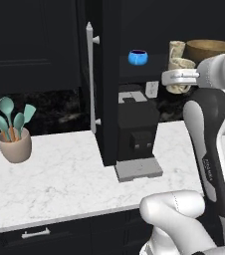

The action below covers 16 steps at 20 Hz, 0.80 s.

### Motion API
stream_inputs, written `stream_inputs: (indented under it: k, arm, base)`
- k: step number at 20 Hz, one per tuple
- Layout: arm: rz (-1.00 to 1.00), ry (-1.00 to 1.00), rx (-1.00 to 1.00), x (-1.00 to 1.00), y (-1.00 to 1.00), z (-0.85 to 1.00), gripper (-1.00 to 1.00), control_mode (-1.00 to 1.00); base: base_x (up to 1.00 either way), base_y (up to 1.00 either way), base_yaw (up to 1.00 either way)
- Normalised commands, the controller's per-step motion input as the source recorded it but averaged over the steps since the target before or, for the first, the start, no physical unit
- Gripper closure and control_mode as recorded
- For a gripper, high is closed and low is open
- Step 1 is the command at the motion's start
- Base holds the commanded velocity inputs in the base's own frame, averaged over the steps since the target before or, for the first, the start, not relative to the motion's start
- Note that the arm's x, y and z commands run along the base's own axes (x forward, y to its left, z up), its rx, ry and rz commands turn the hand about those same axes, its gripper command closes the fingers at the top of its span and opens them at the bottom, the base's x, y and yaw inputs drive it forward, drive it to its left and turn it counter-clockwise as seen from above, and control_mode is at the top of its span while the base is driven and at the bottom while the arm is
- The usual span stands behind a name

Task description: Gather all objects into one cabinet and sort the glasses and bowls to opposite sides.

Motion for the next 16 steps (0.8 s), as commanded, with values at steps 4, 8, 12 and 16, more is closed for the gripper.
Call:
stream_inputs:
  k: [4,8,12,16]
  arm:
    - [0.11,-0.03,0.00,0.79,0.22,-0.02,1.00,-1.00]
    - [0.15,-0.11,0.00,0.70,0.00,0.00,1.00,-1.00]
    - [0.10,-0.07,0.00,0.52,0.00,0.00,1.00,-1.00]
    - [0.02,0.00,0.00,0.24,0.21,0.00,1.00,-1.00]
  base:
    - [0.00,0.00,0.00]
    - [0.00,0.00,0.00]
    - [0.00,0.00,0.00]
    - [0.00,0.00,0.00]
